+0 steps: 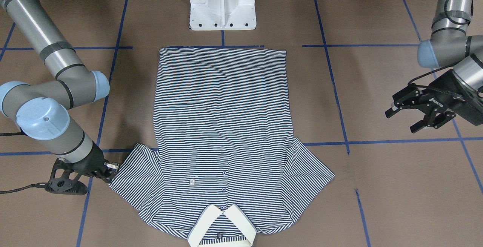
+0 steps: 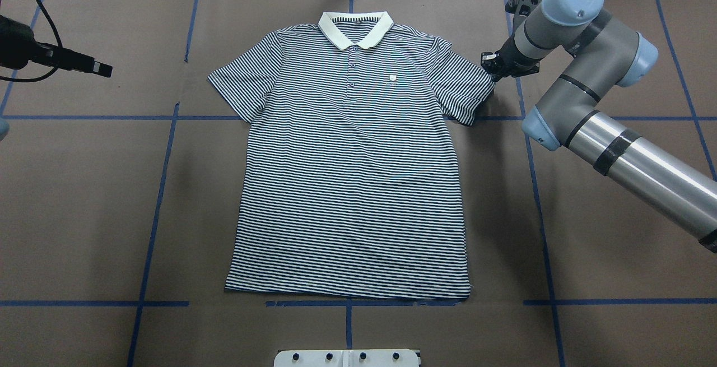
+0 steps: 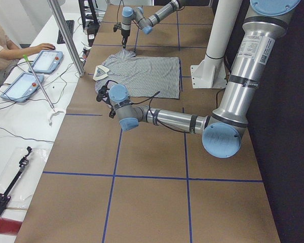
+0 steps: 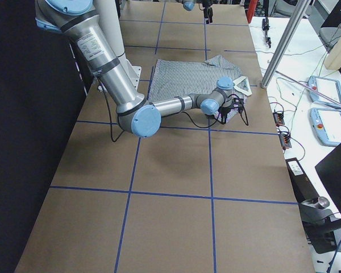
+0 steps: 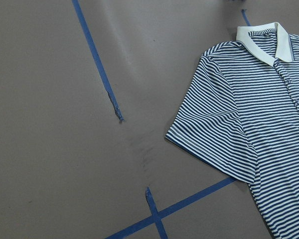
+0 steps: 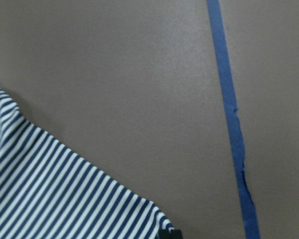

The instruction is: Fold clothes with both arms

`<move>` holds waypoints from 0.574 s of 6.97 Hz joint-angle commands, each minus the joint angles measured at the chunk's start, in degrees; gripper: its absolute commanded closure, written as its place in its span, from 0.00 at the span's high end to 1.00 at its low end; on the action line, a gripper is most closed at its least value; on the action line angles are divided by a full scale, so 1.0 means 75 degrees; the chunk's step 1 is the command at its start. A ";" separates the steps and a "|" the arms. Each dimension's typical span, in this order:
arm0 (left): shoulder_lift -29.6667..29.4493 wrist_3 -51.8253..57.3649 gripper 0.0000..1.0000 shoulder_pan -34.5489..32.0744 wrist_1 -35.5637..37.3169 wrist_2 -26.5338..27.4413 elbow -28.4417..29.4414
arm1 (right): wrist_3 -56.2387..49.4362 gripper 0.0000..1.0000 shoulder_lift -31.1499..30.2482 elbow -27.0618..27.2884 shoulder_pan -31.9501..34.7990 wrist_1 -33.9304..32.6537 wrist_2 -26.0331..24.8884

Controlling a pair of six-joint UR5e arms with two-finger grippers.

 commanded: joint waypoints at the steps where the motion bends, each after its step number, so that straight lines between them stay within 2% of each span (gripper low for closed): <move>1: 0.0000 -0.0009 1.00 0.0000 0.0000 -0.0002 -0.0007 | 0.0230 0.00 0.0436 0.0438 -0.0182 -0.0145 0.0015; 2: 0.0000 -0.0009 1.00 0.0000 -0.0012 0.0009 -0.0007 | 0.1369 0.00 0.0858 0.0358 -0.0637 -0.0193 -0.0113; 4: 0.0000 -0.0009 1.00 0.0000 -0.0023 -0.0002 -0.0018 | 0.2444 0.00 0.2098 -0.0400 -0.1166 -0.0775 -0.1315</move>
